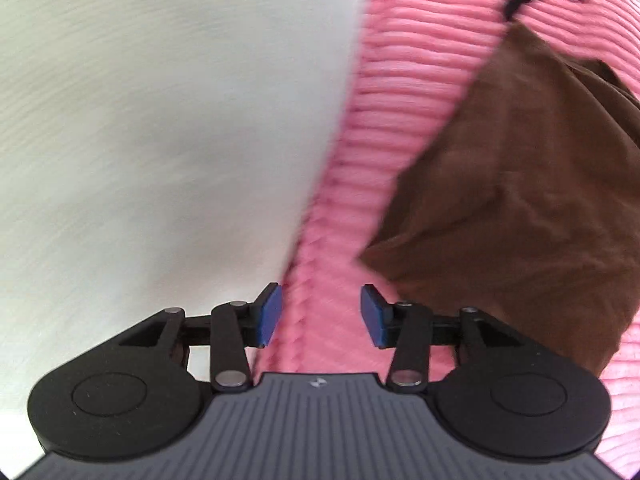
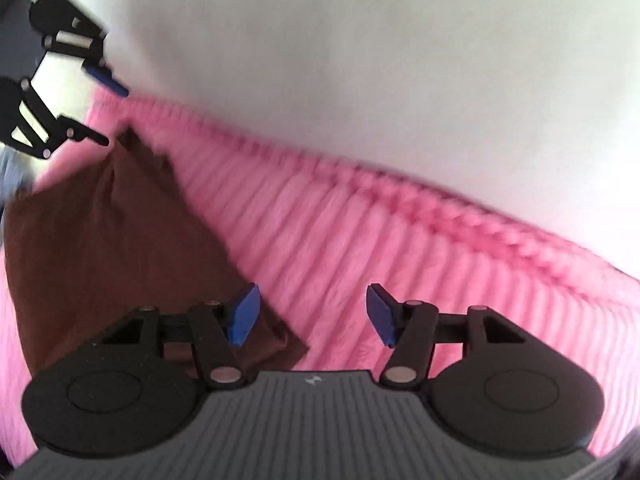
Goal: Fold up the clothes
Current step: 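Lay the folded brown garment down and open both grippers, then grasp the brown bundle end with the left gripper while the right gripper grasps beside it, folding over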
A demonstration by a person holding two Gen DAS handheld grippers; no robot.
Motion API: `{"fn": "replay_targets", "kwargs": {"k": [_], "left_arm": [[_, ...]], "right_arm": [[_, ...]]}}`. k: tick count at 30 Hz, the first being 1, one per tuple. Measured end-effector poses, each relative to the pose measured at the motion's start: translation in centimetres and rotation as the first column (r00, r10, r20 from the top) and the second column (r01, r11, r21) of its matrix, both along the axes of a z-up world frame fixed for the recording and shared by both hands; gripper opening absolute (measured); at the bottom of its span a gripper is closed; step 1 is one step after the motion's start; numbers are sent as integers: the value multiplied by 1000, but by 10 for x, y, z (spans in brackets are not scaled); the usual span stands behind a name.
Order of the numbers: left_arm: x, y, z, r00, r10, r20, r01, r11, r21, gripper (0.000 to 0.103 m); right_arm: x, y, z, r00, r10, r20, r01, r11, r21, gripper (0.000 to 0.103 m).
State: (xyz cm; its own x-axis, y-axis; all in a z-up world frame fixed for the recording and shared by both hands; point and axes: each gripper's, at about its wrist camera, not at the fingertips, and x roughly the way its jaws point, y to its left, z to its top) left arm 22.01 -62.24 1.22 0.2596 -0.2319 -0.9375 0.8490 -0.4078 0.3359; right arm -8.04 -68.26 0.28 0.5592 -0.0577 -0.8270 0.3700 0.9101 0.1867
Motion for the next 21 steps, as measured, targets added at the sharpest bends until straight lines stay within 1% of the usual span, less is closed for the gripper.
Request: {"fn": "replay_targets", "kwargs": {"k": [1,2,3,4,5,6,7,8,9,10,11,12,13,14,15,16,18,19,20,21], "left_arm": [[1,6,10,999,22,-33,-23,1000,-18,49],[-5,11,16,997,20,-73,-22,999,-30,49],[-14,17,18,994,0,-110,-4,999,-36,52],[-22,22,19,989,-20,-147,14,999,-44,55],[-34,27,16,983,-51,-175,43,998,-53,55],[-46,30,4,980,-88,-178,78,995,-63,55],[-53,29,-8,981,-101,-165,91,993,-71,55],[-54,24,-22,985,-91,-145,82,994,-71,55],[-51,15,-40,993,-56,-106,49,996,-73,56],[-43,6,-49,997,0,-82,-6,997,-76,56],[-33,-2,-50,994,64,-94,-71,994,-77,56],[-24,-3,-45,988,109,-113,-119,989,-88,55],[-17,1,-35,983,136,-121,-150,982,-115,53],[-12,9,-22,983,143,-113,-160,975,-155,51],[-12,24,-4,991,110,-76,-124,971,-205,52],[-16,41,9,998,60,-33,-66,971,-231,55],[-35,72,24,998,-53,47,62,970,-234,60],[-49,90,27,990,-120,80,135,965,-224,63],[-65,107,26,976,-189,112,210,954,-214,64],[-88,131,21,944,-287,161,316,927,-202,64]], "right_arm": [[-9,10,7,999,-15,47,14,1000,27,42],[-17,21,12,996,-25,89,20,998,58,37],[-20,34,10,995,-23,94,16,998,67,31],[-20,48,6,996,-15,84,10,998,66,30],[-21,61,1,997,-7,74,3,998,65,29],[-19,70,-9,998,-18,55,15,999,52,29],[-17,78,-21,999,-35,32,34,999,33,29],[-15,81,-32,998,-65,13,65,998,20,29],[-14,83,-43,995,-101,-4,101,995,8,31],[-17,84,-44,989,-146,-1,146,989,-4,31],[-22,85,-41,981,-195,11,195,981,-16,32],[-26,86,-37,970,-243,23,244,969,-27,34],[-33,92,-29,960,-278,39,280,958,-61,36],[-41,100,-19,950,-307,58,311,945,-104,39],[-50,117,-8,950,-302,79,311,939,-147,44],[-59,137,4,954,-283,99,297,936,-189,46],[-68,176,15,971,-210,110,232,939,-254,55],[-70,191,17,979,-176,105,199,940,-279,57],[-71,212,17,988,-127,89,149,936,-318,59],[-71,239,14,996,-64,57,80,924,-374,60]]}}
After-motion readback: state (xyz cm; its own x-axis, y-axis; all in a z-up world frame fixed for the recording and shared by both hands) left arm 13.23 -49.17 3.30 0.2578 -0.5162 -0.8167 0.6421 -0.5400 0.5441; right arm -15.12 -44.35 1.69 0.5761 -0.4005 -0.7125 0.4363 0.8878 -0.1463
